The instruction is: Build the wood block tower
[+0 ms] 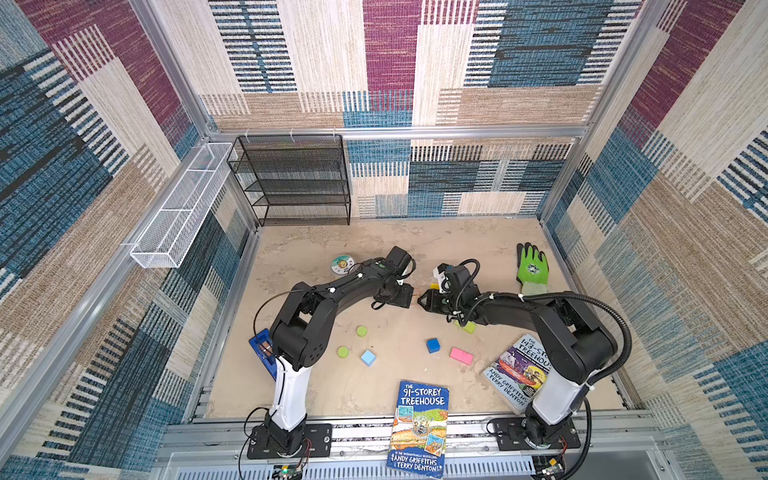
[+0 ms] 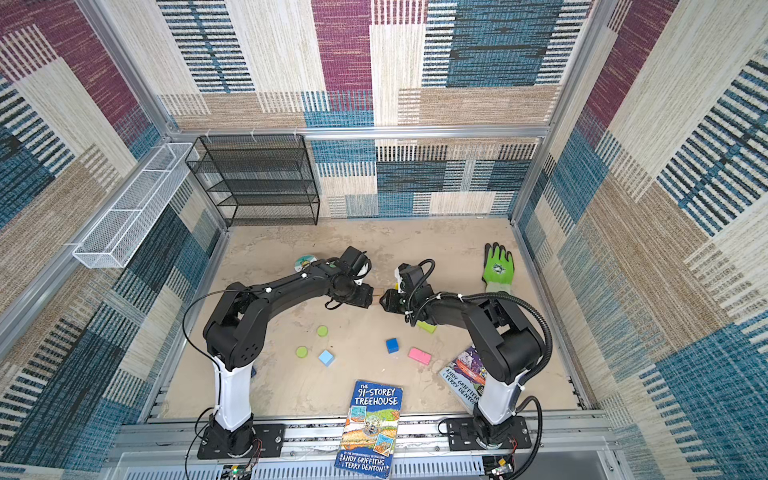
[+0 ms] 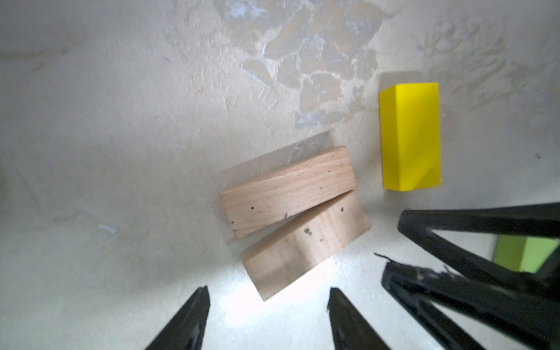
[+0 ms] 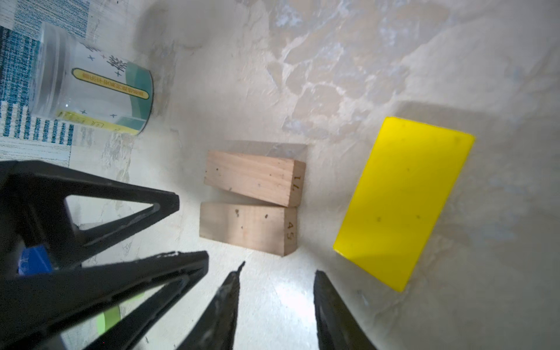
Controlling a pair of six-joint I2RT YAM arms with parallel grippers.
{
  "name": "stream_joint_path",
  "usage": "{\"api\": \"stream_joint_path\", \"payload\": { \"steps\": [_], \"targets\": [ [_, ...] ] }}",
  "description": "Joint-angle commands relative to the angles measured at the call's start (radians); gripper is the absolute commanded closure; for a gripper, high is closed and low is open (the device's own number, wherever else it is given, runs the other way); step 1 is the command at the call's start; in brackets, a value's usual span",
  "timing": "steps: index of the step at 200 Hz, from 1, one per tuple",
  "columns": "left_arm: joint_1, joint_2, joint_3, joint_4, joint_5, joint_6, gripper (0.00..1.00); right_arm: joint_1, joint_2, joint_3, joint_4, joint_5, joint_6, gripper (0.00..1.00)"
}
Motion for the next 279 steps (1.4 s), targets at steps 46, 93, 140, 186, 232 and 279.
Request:
{"api": "stream_joint_path", "payload": {
  "steps": [46, 93, 140, 186, 232, 279],
  "targets": [
    [0.0, -0.194, -0.232, 0.093, 0.065, -0.103, 0.73, -0.001, -0.081, -0.039, 0.001, 0.028, -0.002, 0.9],
    [0.0, -0.225, -0.382, 0.298, 0.214, -0.279, 1.0, -0.001, -0.108, -0.062, 0.019, 0.04, -0.005, 1.0],
    [-0.001, -0.126, -0.339, 0.313, 0.19, -0.326, 1.0, -0.003, -0.146, -0.086, 0.024, 0.063, -0.009, 1.0],
    [-0.001, -0.067, -0.309, 0.315, 0.136, -0.357, 1.0, -0.008, -0.177, -0.11, 0.027, 0.085, -0.011, 1.0],
    [-0.001, -0.042, -0.282, 0.303, 0.08, -0.369, 1.0, -0.013, -0.178, -0.12, 0.038, 0.083, -0.01, 1.0],
    [-0.001, -0.031, -0.266, 0.296, 0.042, -0.372, 1.0, -0.015, -0.173, -0.124, 0.044, 0.08, -0.007, 1.0]
  ]
}}
